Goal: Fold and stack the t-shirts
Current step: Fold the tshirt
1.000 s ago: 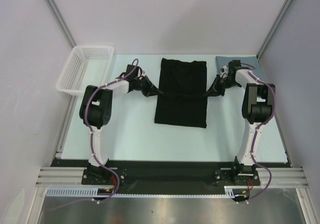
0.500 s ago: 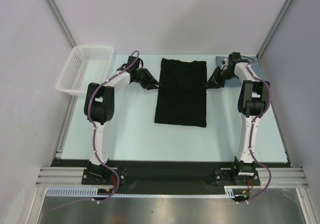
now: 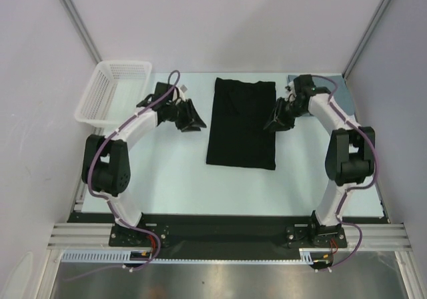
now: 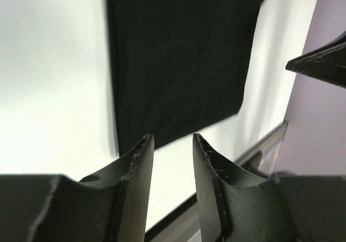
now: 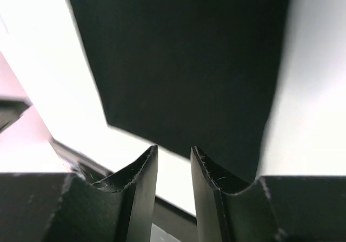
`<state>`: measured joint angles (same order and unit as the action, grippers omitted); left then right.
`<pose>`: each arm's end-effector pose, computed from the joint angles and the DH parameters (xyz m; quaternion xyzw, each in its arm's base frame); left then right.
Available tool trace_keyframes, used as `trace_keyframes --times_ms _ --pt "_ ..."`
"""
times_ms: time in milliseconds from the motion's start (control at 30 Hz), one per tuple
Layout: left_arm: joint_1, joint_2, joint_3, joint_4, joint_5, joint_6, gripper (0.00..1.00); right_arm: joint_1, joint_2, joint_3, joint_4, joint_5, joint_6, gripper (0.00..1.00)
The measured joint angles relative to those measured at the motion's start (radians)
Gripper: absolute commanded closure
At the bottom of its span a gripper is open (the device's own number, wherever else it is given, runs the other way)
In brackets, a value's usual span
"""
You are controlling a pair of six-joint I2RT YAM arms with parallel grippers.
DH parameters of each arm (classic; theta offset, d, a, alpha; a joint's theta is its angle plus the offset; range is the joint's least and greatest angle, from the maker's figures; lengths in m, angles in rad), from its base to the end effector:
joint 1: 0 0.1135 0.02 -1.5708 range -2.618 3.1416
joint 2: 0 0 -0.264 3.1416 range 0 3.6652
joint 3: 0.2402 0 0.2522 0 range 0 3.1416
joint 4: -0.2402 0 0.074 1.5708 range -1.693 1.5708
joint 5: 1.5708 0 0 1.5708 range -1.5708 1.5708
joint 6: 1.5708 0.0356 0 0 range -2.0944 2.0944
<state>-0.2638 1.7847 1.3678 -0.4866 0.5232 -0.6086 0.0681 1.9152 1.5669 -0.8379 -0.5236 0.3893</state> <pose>0.3711 -0.1187 0.2448 -0.0731 0.9137 -0.3551 0.1835 0.3971 0.0449 0.2376 0.1028 0.9438 0.2893 0.1222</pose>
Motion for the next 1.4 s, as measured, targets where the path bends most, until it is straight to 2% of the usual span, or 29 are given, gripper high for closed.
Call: trace_keyframes --times_ms 167,200,233,367,533,633,833,1033,1167,1267,1400 --pt "-0.05 -0.04 -0.163 0.089 0.084 0.026 0.7 0.106 -0.169 -0.224 0.093 -0.003 0.027 0.68" --pt "-0.064 -0.04 -0.187 0.105 0.098 0.025 0.72 0.114 -0.192 -0.269 0.119 -0.013 0.039 0.7" --pt "-0.077 -0.039 -0.205 0.117 0.116 0.024 0.75 0.118 -0.212 -0.324 0.143 -0.022 0.055 0.77" --pt "-0.111 -0.016 -0.221 0.171 0.168 0.023 0.8 0.163 -0.218 -0.442 0.21 -0.032 0.102 0.86" --pt "-0.114 0.051 -0.222 0.201 0.187 0.027 0.82 0.222 -0.218 -0.524 0.294 -0.035 0.14 0.88" --pt "-0.113 0.097 -0.241 0.209 0.186 0.045 0.85 0.197 -0.218 -0.593 0.351 -0.037 0.142 0.89" --pt "-0.11 0.159 -0.293 0.182 0.16 0.107 0.87 0.064 -0.218 -0.75 0.386 -0.052 0.129 0.89" --pt "-0.114 0.058 -0.309 0.101 0.074 0.178 0.74 0.009 -0.336 -0.78 0.303 -0.029 0.08 0.89" --pt "-0.122 -0.074 -0.304 0.043 0.037 0.192 0.73 0.021 -0.448 -0.727 0.251 -0.036 0.092 0.89" --pt "-0.14 -0.116 -0.268 0.059 0.058 0.176 0.74 0.043 -0.431 -0.657 0.279 -0.058 0.121 0.88" --pt "-0.164 -0.038 -0.262 0.221 0.145 0.067 0.79 0.062 -0.299 -0.586 0.355 -0.097 0.153 0.88"
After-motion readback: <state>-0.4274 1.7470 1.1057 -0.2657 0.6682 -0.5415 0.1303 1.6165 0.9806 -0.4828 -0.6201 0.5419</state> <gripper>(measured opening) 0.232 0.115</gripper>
